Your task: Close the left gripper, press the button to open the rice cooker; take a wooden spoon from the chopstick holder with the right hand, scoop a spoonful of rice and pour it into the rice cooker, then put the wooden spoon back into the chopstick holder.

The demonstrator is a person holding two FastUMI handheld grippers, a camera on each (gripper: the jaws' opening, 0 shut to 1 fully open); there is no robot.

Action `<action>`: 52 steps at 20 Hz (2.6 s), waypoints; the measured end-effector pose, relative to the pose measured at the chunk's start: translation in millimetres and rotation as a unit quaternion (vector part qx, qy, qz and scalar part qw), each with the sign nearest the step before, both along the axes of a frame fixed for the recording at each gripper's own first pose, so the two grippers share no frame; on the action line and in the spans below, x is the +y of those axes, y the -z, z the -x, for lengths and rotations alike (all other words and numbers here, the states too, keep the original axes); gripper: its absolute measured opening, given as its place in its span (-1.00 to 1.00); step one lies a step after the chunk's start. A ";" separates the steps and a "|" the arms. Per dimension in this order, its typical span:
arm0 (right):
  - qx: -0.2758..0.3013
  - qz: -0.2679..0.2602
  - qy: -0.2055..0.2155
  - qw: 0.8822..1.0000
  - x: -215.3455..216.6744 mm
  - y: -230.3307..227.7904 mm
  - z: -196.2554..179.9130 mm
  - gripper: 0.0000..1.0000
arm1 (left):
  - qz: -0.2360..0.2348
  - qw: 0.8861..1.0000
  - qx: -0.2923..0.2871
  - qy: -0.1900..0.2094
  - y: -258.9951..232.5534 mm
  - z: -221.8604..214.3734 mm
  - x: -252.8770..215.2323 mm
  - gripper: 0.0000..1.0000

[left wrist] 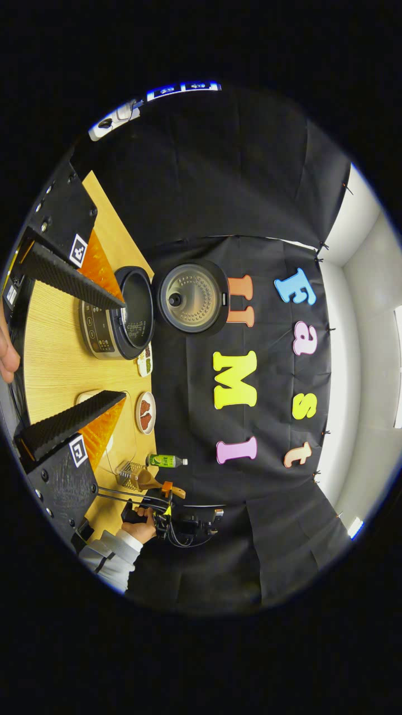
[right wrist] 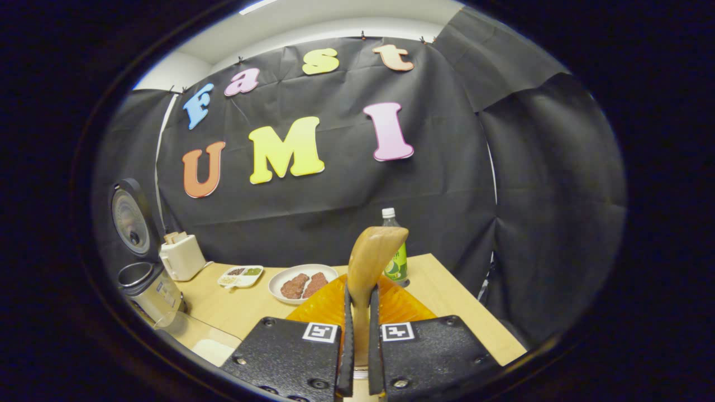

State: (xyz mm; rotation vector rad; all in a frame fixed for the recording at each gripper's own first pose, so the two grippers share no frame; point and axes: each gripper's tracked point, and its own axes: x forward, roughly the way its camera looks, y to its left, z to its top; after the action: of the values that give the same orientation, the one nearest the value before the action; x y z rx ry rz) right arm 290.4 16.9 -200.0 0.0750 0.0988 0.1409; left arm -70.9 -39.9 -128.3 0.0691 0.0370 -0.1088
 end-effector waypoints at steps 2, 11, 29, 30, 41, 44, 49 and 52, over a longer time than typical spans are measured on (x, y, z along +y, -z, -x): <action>-0.015 0.014 -0.007 1.000 8.4 -16.7 8.1 -0.69 | 0.010 1.000 -0.003 -0.005 -2.6 4.9 7.1 0.87; -0.030 0.050 -0.048 0.997 58.7 -52.4 59.4 -0.75 | 0.029 0.999 -0.007 -0.014 -11.2 23.2 23.3 0.89; 0.014 0.168 -0.077 0.983 173.9 43.3 128.6 -0.75 | 0.027 0.999 -0.033 -0.028 -27.5 56.9 52.6 0.89; 0.021 0.171 -0.070 0.983 170.6 52.7 128.1 -0.75 | 0.032 0.999 -0.031 -0.031 -25.7 57.0 56.6 0.89; 0.112 0.046 -0.043 0.992 156.6 77.1 137.8 -0.75 | 0.065 0.997 -0.015 -0.033 -12.2 49.4 66.0 0.89; 0.138 0.002 -0.049 0.989 168.1 82.8 141.1 -0.75 | 0.068 0.997 -0.007 -0.028 -10.4 51.4 66.1 0.89; 0.160 -0.064 -0.044 0.984 178.3 85.1 141.3 -0.75 | 0.060 0.998 -0.006 -0.028 -8.5 51.0 65.6 0.89; 0.170 -0.124 -0.052 0.976 193.2 86.8 141.6 -0.75 | 0.053 0.998 0.002 -0.026 -4.0 51.1 66.9 0.89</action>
State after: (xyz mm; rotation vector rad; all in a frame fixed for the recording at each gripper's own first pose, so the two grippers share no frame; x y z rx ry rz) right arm 148.8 210.1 -286.8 0.3438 0.4269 0.2450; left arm -122.0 27.0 -124.3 -0.0388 0.0365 -0.0580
